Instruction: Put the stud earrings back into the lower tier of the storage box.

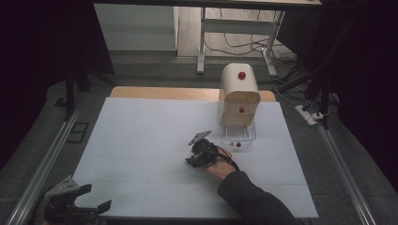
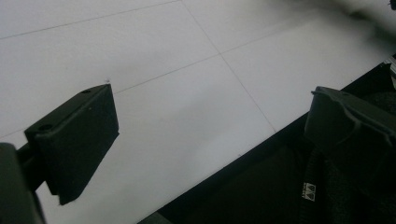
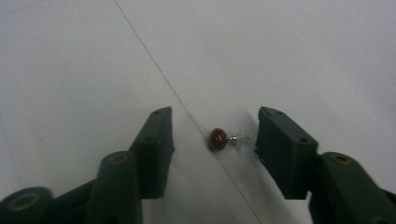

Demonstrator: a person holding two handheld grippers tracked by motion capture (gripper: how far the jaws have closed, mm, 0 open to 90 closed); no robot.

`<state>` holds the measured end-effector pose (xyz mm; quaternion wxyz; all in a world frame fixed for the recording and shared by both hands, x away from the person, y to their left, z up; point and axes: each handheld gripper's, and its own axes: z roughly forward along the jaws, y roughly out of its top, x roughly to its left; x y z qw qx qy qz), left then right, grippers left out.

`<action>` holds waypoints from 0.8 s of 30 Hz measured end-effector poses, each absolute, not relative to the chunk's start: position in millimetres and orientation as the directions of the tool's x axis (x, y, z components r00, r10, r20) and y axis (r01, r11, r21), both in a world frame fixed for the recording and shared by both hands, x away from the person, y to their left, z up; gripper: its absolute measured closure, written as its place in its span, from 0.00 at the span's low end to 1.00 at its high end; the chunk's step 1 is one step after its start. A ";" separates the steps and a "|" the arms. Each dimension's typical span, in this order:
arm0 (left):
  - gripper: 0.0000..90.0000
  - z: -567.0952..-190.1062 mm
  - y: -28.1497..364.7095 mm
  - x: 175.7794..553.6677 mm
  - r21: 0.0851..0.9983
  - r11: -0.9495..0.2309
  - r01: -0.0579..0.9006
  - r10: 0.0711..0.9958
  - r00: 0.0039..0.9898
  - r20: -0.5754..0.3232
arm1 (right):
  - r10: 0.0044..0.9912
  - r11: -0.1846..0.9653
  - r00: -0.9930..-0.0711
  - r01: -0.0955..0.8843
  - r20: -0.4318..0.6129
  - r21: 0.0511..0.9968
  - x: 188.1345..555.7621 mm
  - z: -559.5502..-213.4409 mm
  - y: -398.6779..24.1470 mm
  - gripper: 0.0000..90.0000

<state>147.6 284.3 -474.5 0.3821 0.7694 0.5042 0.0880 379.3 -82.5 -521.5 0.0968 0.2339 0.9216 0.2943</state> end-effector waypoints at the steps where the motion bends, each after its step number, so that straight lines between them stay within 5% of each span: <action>1: 0.03 -474.5 284.3 147.6 0.677 -0.200 0.708 0.843 0.476 -0.250 | 0.487 0.718 -0.872 0.373 -0.041 0.588 379.8 -521.1 -83.1 0.62; 5: 0.03 -474.6 284.2 147.6 0.677 -0.201 0.708 0.843 0.476 -0.249 | 0.496 0.710 -0.867 0.379 -0.040 0.593 381.3 -520.6 -85.0 0.77; 24: 0.04 -474.6 282.5 147.8 0.673 -0.212 0.709 0.843 0.481 -0.242 | 0.471 0.722 -0.882 0.381 -0.007 0.577 378.2 -508.7 -87.9 0.79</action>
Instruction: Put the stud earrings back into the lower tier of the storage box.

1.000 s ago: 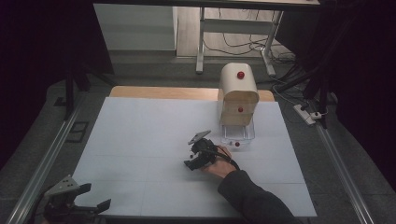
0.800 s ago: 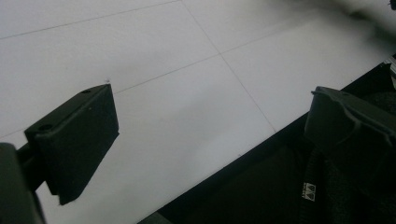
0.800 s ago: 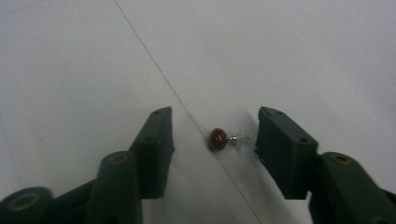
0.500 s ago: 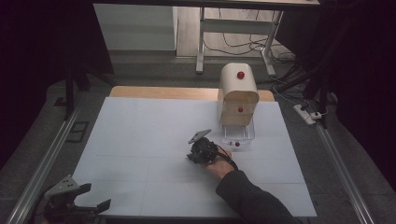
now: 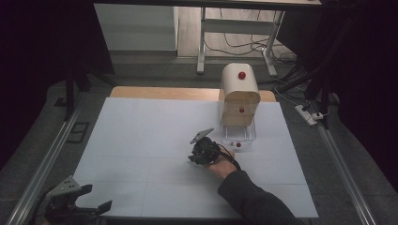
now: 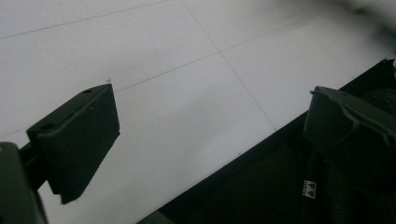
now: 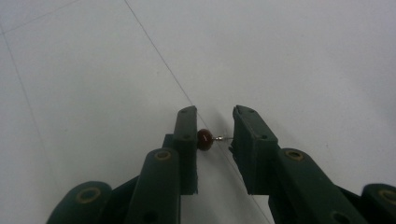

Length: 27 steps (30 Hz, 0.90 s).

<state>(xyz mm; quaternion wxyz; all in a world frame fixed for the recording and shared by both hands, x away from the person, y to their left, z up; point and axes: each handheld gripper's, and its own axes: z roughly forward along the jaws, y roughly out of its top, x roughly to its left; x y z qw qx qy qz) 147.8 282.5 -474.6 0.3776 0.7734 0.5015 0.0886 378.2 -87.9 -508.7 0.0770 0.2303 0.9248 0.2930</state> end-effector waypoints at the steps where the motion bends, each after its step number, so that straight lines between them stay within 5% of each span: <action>1: 0.04 -474.6 282.4 147.8 0.673 -0.212 0.709 0.843 0.481 -0.242 | 0.469 0.723 -0.883 0.379 -0.007 0.577 377.4 -507.1 -88.1 0.79; 27: 0.05 -474.5 281.0 148.0 0.673 -0.224 0.705 0.841 0.489 -0.232 | 0.518 0.648 -0.855 0.416 0.031 0.638 377.1 -462.0 -137.2 0.79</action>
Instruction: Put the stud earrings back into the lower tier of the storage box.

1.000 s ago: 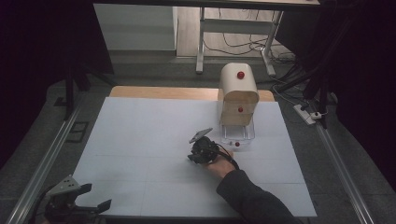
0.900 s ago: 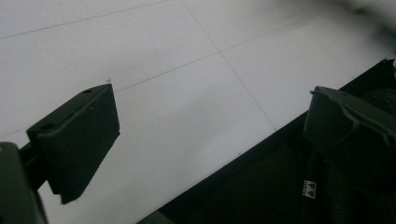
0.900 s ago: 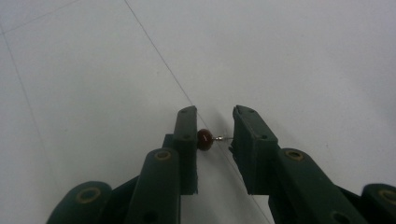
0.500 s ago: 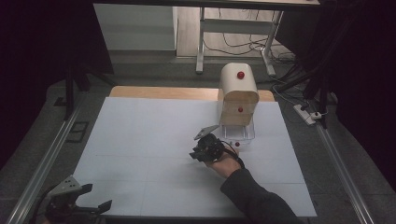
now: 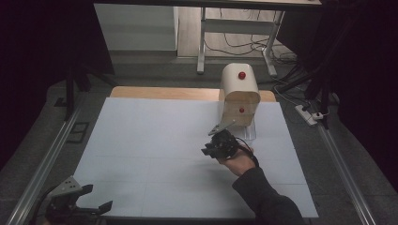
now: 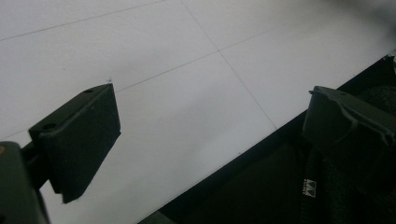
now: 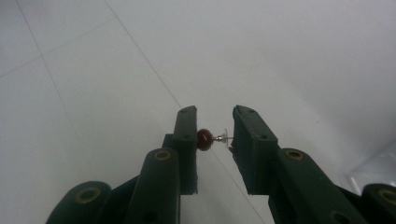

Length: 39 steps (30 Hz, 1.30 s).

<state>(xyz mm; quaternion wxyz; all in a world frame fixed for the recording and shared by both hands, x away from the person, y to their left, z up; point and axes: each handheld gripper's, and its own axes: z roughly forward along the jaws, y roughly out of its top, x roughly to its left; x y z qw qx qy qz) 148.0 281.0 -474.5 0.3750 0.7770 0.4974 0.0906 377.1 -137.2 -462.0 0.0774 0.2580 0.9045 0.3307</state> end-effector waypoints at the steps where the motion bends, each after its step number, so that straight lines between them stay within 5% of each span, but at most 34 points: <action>1: 0.05 -474.5 280.9 147.9 0.673 -0.224 0.705 0.841 0.488 -0.231 | 0.523 0.640 -0.852 0.421 0.037 0.643 378.1 -460.8 -139.9 0.79; 23: 0.05 -474.1 281.0 146.7 0.675 -0.223 0.703 0.845 0.484 -0.225 | 0.716 0.515 -0.697 0.482 -0.046 0.708 400.1 -420.9 -208.5 0.79; 39: 0.05 -474.2 281.5 146.5 0.676 -0.224 0.702 0.845 0.485 -0.224 | 0.781 0.491 -0.623 0.565 -0.047 0.663 429.1 -458.7 -218.8 0.78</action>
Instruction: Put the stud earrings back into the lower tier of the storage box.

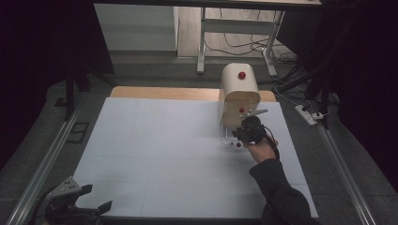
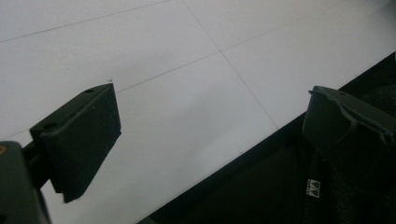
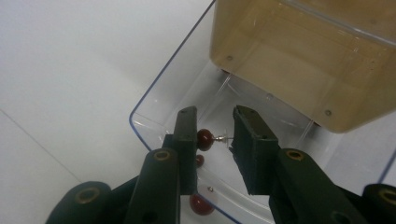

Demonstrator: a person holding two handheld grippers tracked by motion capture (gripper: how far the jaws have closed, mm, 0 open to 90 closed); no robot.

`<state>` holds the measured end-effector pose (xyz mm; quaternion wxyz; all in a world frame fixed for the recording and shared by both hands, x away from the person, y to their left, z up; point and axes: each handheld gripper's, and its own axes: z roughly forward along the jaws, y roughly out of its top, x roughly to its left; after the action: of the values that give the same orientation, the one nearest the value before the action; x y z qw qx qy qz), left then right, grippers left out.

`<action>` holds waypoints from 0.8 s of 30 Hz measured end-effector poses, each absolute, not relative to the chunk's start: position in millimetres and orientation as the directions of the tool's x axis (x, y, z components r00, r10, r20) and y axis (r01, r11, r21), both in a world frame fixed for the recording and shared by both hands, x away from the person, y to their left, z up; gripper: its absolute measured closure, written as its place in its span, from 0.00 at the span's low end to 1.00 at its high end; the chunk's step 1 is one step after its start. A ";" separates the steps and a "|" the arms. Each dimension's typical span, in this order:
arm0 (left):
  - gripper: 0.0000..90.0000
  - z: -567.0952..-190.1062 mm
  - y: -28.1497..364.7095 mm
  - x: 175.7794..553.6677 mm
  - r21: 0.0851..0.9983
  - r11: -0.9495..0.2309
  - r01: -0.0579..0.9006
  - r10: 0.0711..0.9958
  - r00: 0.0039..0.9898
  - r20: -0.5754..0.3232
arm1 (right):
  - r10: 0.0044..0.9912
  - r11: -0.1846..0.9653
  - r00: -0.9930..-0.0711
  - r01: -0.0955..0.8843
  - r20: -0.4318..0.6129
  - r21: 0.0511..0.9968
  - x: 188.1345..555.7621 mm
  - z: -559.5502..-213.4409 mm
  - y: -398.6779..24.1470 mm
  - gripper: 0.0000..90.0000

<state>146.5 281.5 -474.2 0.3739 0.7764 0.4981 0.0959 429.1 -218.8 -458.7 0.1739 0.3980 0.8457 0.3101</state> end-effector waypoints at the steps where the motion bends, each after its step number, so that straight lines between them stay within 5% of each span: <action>1: 0.05 -474.2 281.2 146.5 0.675 -0.223 0.703 0.846 0.484 -0.224 | 0.779 0.498 -0.624 0.564 -0.055 0.659 429.8 -460.0 -217.9 0.78; 9: 0.05 -473.8 280.9 146.8 0.676 -0.225 0.701 0.845 0.486 -0.224 | 0.802 0.481 -0.595 0.585 -0.059 0.653 431.7 -468.3 -216.8 0.63; 18: 0.03 -473.6 282.6 148.6 0.682 -0.216 0.699 0.836 0.493 -0.241 | 0.815 0.402 -0.580 0.589 0.020 0.701 425.7 -458.2 -220.8 0.24; 24: 0.02 -473.3 283.1 148.0 0.688 -0.211 0.695 0.835 0.493 -0.242 | 0.795 0.396 -0.603 0.598 0.066 0.696 422.1 -457.7 -217.3 0.11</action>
<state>148.0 283.1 -473.3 0.3866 0.7728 0.4950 0.0910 422.1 -217.3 -457.7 0.1400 0.4229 0.8237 0.3508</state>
